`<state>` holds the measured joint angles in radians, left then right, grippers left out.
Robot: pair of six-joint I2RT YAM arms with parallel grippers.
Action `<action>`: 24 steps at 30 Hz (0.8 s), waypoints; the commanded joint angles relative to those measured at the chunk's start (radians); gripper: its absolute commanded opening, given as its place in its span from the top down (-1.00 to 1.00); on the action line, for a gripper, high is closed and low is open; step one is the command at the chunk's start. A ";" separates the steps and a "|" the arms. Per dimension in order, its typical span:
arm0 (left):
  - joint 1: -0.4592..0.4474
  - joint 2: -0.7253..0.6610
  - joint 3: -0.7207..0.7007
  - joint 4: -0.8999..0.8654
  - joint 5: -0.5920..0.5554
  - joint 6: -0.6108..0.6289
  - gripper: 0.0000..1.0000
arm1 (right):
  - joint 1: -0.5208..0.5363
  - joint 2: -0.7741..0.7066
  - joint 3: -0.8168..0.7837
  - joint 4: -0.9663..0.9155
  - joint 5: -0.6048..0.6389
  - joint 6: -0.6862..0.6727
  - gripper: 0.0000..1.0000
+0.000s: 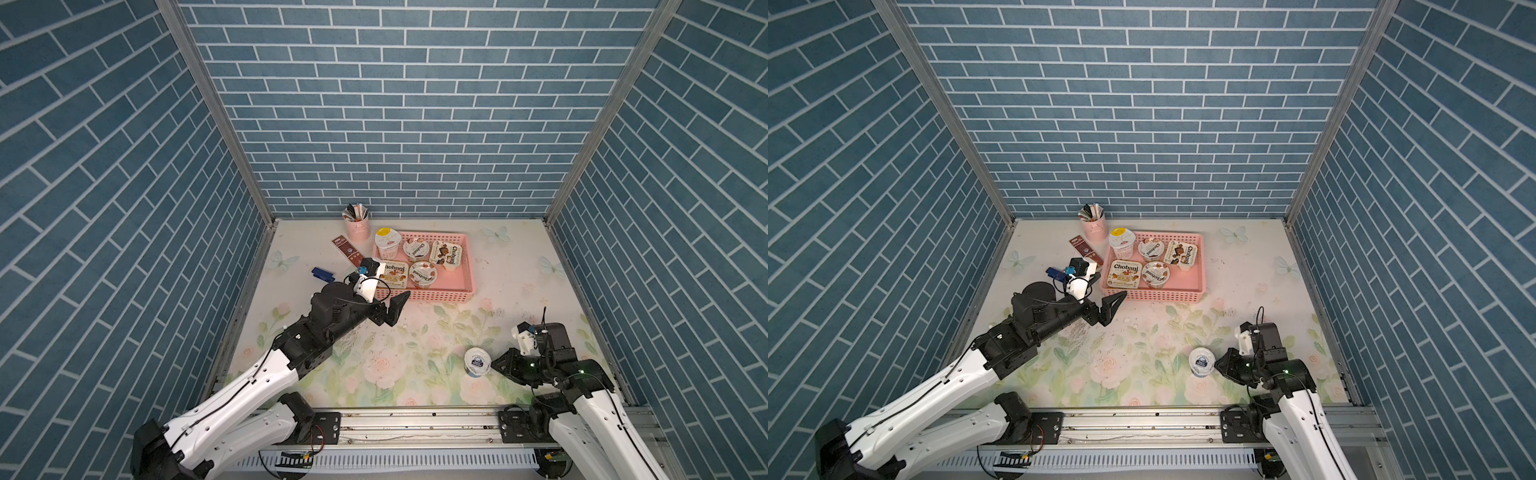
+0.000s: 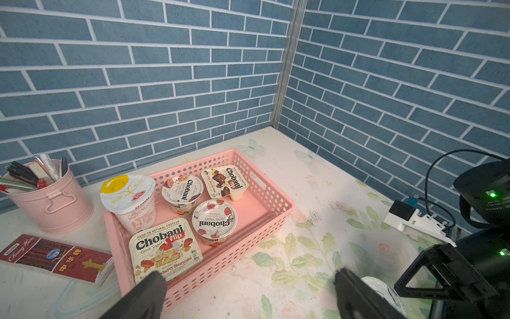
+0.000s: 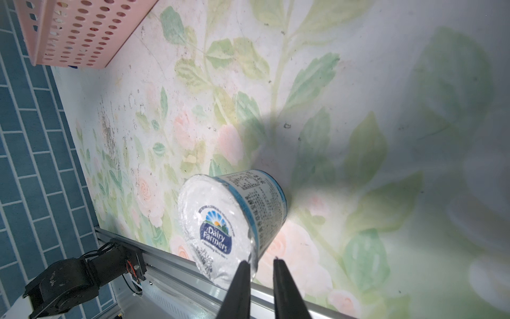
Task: Put the yogurt in the basket
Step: Pick up the yogurt from the center of the board.
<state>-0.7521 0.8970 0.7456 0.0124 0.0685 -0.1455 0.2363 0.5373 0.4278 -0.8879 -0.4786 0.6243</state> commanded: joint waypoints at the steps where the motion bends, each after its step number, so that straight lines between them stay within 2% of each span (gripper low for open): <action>1: -0.008 -0.002 0.009 -0.012 -0.009 -0.003 -1.00 | -0.003 0.012 -0.012 0.042 -0.021 0.014 0.64; 24: -0.009 0.014 0.020 -0.020 -0.023 -0.003 -1.00 | -0.003 0.075 -0.038 0.109 -0.045 -0.012 0.68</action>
<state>-0.7551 0.9066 0.7456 0.0048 0.0486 -0.1455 0.2363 0.6060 0.3965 -0.7982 -0.5125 0.6231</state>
